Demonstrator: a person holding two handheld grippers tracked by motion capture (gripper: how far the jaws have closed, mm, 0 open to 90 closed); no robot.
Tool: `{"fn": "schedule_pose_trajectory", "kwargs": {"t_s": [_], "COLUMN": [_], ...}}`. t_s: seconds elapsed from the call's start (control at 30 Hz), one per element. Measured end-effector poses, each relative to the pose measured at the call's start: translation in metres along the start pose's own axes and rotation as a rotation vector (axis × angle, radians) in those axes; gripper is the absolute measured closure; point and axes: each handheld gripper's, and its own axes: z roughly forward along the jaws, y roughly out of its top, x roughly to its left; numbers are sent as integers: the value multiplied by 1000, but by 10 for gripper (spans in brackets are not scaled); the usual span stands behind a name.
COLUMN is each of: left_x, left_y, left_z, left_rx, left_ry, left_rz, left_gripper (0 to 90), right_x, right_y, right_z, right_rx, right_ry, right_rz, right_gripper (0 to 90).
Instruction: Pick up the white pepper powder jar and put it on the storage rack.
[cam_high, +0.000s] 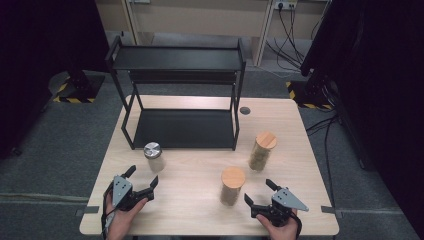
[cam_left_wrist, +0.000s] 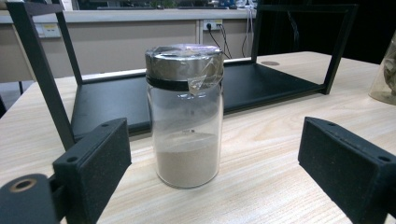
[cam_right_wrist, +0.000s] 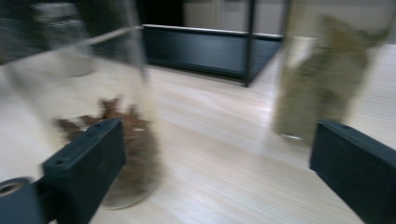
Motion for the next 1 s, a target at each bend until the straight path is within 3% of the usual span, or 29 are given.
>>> {"fn": "schedule_pose_trajectory", "kwargs": {"t_s": [0.2, 0.4, 0.43, 0.87, 1.0], "left_x": [-2, -6, -6, 2, 4], "left_y": [1, 8, 10, 18, 21], "left_z": [-3, -5, -4, 24, 33], "left_rx": [10, -17, -18, -53, -63], "left_ry": [-2, 2, 5, 33, 36], "left_rz": [-21, -12, 4, 31, 23], "left_gripper": [100, 106, 107, 145, 152], "right_x": [2, 2, 2, 2, 2], "right_y": [1, 0, 0, 0, 0], "right_z": [1, 1, 1, 0, 0], "right_rx": [11, 8, 8, 1, 0], "right_ry": [-57, -57, -54, -55, -55], "right_rz": [2, 4, 4, 4, 2], "right_gripper": [54, 54, 54, 53, 54]}}
